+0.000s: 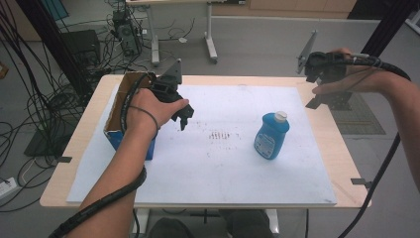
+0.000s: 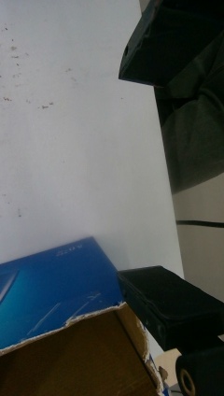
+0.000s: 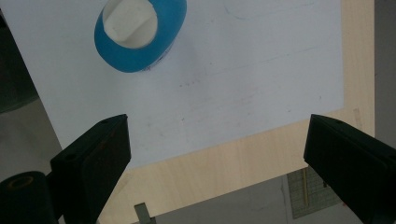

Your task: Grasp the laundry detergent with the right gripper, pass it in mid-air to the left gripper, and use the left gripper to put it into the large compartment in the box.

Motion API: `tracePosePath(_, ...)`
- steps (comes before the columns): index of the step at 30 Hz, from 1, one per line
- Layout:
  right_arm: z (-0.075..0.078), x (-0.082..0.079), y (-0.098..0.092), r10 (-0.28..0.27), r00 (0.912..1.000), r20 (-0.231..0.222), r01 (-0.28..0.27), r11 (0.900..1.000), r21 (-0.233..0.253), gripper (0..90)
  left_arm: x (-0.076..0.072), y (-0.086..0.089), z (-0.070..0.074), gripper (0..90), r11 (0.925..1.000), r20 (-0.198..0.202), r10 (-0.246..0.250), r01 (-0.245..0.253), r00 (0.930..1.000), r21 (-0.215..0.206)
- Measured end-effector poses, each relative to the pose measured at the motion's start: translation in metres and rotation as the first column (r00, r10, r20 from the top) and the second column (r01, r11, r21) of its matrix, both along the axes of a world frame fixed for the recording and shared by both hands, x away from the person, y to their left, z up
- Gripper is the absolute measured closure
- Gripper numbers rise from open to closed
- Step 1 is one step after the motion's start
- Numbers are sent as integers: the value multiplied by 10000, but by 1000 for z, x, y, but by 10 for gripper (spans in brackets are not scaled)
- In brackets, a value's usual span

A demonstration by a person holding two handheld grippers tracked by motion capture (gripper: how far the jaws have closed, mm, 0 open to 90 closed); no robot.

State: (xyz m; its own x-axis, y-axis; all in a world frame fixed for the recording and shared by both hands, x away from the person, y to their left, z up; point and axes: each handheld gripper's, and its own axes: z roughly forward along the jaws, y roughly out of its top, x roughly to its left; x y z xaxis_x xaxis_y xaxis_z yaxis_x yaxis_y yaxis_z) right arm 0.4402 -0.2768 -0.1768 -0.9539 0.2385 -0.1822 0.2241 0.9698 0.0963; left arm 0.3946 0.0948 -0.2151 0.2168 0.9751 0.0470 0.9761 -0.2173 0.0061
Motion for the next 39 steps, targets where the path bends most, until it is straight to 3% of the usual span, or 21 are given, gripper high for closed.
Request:
tracePosePath(27,1,-8,-7,-98,9999,54,97,9998,180,68,1,-2,1,56,10000,48,-24,23,10000,87)
tracePosePath(34,-4,-20,-16,-151,9999,-60,152,9997,173,68,-1,-2,3,56,10000,91,-54,53,9999,81)
tracePosePath(39,-12,-34,-29,-397,9991,-132,404,9976,569,62,-3,-2,6,56,10000,139,-85,85,9999,46)
